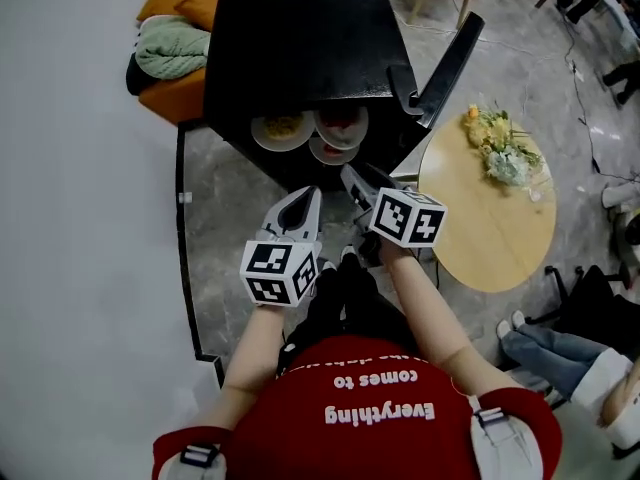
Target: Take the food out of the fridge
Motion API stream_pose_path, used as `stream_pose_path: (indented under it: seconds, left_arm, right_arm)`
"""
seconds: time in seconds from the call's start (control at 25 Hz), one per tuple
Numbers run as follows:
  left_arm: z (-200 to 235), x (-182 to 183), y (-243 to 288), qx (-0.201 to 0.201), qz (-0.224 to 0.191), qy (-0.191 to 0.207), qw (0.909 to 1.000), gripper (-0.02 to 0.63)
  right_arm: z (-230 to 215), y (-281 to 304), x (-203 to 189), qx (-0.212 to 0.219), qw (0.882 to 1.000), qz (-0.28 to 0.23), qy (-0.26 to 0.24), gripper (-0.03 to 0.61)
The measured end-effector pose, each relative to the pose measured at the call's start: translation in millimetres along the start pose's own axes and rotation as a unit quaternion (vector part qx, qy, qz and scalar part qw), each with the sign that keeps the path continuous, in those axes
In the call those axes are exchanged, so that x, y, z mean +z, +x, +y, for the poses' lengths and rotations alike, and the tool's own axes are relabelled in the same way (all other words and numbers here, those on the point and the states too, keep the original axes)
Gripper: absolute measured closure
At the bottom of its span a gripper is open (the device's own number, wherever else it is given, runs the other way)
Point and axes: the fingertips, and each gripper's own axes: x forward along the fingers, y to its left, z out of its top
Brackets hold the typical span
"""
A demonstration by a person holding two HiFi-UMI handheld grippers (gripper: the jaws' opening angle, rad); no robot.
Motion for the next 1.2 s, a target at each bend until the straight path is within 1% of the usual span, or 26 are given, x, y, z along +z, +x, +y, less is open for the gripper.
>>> stream_pose_path:
  seconds: [0.08,0.12,0.24,0.32,0.4,0.48,0.64,0.76,0.84,0.92,1.0,1.08,1.2]
  left_arm:
    - [5,-6,8,-0.002,0.004,-0.013,0.9999,0.615]
    - [9,-9,10,-0.002,0.008,-0.021,0.9997,0.615]
    - [15,-19,13,0.0,0.02,-0.034,0.9992,0.615]
    - [19,-25,13,0.002,0.026,-0.037,0.999,0.617]
    - [24,-30,12,0.006,0.032,-0.042,0.9986,0.615]
    - [30,-36,12,0.011,0.038,-0.048,0.9981,0.617]
    - [34,-44,11,0.018,0.045,-0.055,0.9973,0.615]
    - [35,-48,11,0.018,0.049,-0.063,0.9967,0.615]
    - [36,-49,10,0.019,0.05,-0.067,0.9963,0.615]
    - [38,-50,10,0.017,0.05,-0.071,0.9961,0.617]
    - [39,-51,11,0.012,0.052,-0.073,0.9959,0.615]
    - [41,-50,10,0.008,0.053,-0.073,0.9958,0.617]
    - [41,-46,9,0.002,0.053,-0.07,0.9961,0.615]
  right_arm:
    - [-22,17,-3,-0.01,0.998,0.008,0.063,0.434]
    - [-31,25,-6,-0.012,0.995,0.01,0.098,0.429]
    - [-54,46,-11,-0.008,0.98,0.001,0.197,0.414]
    - [-67,55,-7,-0.01,0.971,-0.024,0.238,0.405]
    - [-76,63,-3,-0.009,0.963,-0.044,0.266,0.405]
    - [-81,74,-3,-0.003,0.956,-0.048,0.288,0.405]
    - [-87,91,-9,0.015,0.941,-0.042,0.336,0.405]
    - [-89,95,-9,0.036,0.932,-0.055,0.357,0.412]
    - [-88,95,-8,0.047,0.93,-0.065,0.359,0.441]
    - [-85,95,-5,0.055,0.932,-0.068,0.353,0.506]
    - [-85,97,-4,0.061,0.93,-0.067,0.355,0.512]
    - [-86,97,-6,0.065,0.925,-0.068,0.369,0.52]
    - [-86,93,-8,0.064,0.919,-0.069,0.383,0.526]
